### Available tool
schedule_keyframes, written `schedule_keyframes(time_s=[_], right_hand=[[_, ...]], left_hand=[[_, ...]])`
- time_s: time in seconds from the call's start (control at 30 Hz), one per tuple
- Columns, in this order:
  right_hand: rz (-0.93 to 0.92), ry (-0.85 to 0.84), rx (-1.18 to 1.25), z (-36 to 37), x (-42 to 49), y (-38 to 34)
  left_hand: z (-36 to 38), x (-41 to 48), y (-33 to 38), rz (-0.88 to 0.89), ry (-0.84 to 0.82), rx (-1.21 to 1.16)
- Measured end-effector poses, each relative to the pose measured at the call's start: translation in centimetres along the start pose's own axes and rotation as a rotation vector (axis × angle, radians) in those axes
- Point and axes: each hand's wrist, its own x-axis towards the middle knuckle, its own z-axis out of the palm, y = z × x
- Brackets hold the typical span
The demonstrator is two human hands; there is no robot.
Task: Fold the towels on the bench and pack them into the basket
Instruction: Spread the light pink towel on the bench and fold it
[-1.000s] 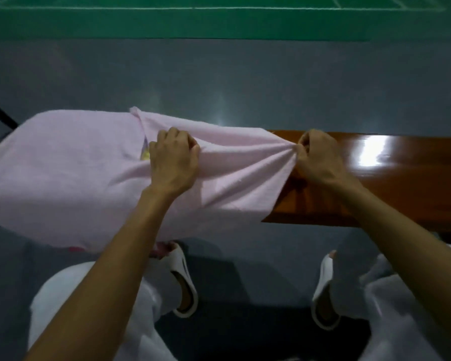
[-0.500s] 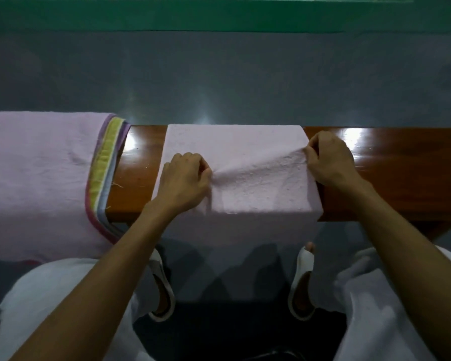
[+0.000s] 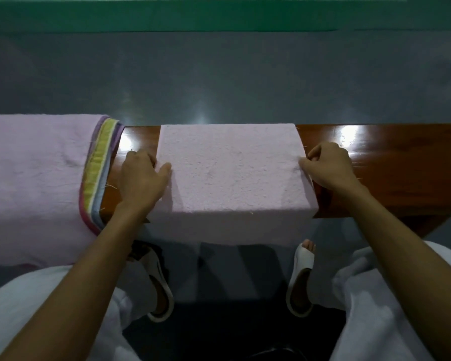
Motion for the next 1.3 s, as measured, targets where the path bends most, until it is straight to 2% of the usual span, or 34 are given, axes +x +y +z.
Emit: schedule_keyframes(time_s=[0.27,0.5,0.6,0.67,0.73,0.9,1.13,1.3], right_hand=[[-0.051,-0.04,-0.028,0.6,-0.2,-0.7],[0.02,-0.084,0.46,-2.0,-0.5,0.3],[0.061,-0.184,0.624,-2.0,-0.5,0.4],[0.02,-0.277,0.665,-2.0,-0.6,0.2],[-0.02,-0.299,0.653,-1.8,-0.7,0.1],[-0.054,-0.226,0.499,-1.0,-0.4,0.4],[-0.146,-0.05,0.426,-1.9,-1.1,0.7],[-0.261,0.009,0.384,-2.8,-1.6,1.3]], left_hand=[[0.1,-0.2,0.8,-0.002,-0.078,-0.115],[-2.1,0.6,0.2,-0.199,-0.21,-0.491],[-2.1,0.4,0.3,-0.181,-0.231,-0.537],[-2.2,0.5,0.2,-0.153,-0.247,-0.56],[-2.4,0.9,-0.1,-0.153,-0.289,-0.597],[-2.8,1.4,-1.1,-0.161,-0.37,-0.639],[-3.7,1.0,-1.9,-0.093,-0.276,-0.536],[-4.4,0.2,-1.4,0.076,-0.144,-0.332]])
